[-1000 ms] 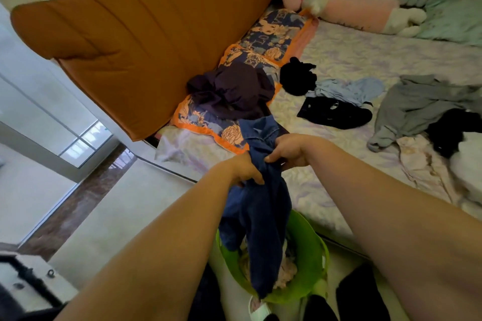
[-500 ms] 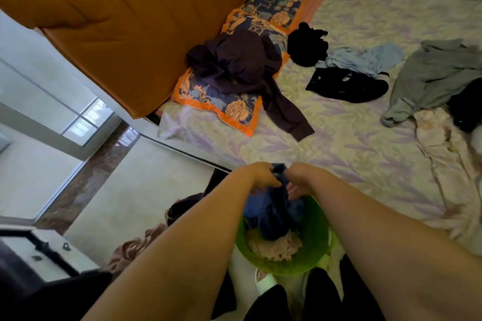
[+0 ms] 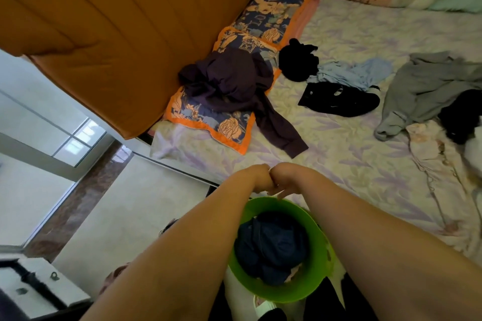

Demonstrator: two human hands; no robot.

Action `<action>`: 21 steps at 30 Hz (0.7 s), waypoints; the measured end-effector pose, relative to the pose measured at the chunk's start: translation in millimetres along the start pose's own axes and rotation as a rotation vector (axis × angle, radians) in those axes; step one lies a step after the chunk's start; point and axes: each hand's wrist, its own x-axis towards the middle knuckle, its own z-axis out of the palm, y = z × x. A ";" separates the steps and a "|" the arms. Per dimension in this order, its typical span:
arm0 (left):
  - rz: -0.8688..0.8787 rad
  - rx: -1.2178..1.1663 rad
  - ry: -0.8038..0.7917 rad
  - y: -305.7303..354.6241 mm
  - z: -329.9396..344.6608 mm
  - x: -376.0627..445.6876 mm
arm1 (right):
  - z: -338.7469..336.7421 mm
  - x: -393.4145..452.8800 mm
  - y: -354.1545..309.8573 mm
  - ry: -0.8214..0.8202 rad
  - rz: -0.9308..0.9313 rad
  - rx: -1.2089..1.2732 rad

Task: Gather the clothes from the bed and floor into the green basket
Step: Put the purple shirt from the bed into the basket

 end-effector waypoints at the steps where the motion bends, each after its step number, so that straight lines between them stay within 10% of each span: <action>1: 0.006 -0.014 0.004 4.7 -6.5 3.7 | -8.9 -0.5 -3.8 0.006 -0.004 0.005; 21: -0.133 -0.117 0.210 54.0 -171.4 198.2 | -204.8 184.3 -127.7 0.180 -0.313 0.045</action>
